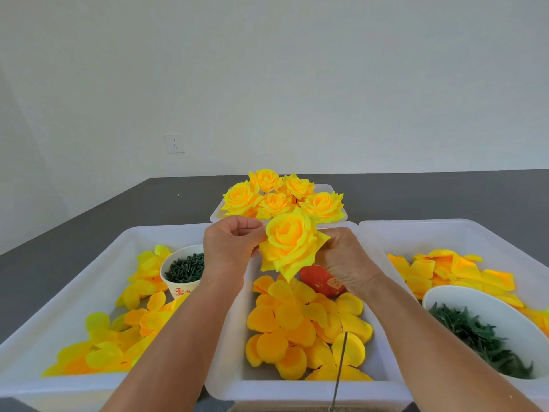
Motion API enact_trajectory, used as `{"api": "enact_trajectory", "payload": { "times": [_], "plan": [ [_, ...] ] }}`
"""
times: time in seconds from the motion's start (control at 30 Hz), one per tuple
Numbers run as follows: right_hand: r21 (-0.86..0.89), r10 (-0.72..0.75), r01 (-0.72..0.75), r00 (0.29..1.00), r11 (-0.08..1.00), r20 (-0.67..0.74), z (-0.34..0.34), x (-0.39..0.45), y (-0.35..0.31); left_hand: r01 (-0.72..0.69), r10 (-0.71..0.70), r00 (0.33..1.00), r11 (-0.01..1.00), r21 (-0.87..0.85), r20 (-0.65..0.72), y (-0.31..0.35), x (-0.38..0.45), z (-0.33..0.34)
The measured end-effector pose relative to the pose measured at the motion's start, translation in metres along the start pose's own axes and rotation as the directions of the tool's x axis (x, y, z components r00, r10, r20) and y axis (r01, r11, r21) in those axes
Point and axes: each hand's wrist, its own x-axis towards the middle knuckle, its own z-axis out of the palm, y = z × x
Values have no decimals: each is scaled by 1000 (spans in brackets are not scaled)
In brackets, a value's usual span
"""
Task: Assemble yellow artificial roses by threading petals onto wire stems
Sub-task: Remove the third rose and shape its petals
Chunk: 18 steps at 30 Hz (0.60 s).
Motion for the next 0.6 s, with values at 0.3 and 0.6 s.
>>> {"api": "enact_trajectory", "payload": {
  "times": [0.3, 0.6],
  "plan": [
    [195, 132, -116, 988, 974, -74, 1, -2, -4, -53, 62, 996, 990, -130, 68, 4, -3, 5],
    [218, 156, -116, 972, 969, -176, 12, -2, -7, 0, 12, 980, 998, -59, 199, 9, -9, 7]
  ]
}}
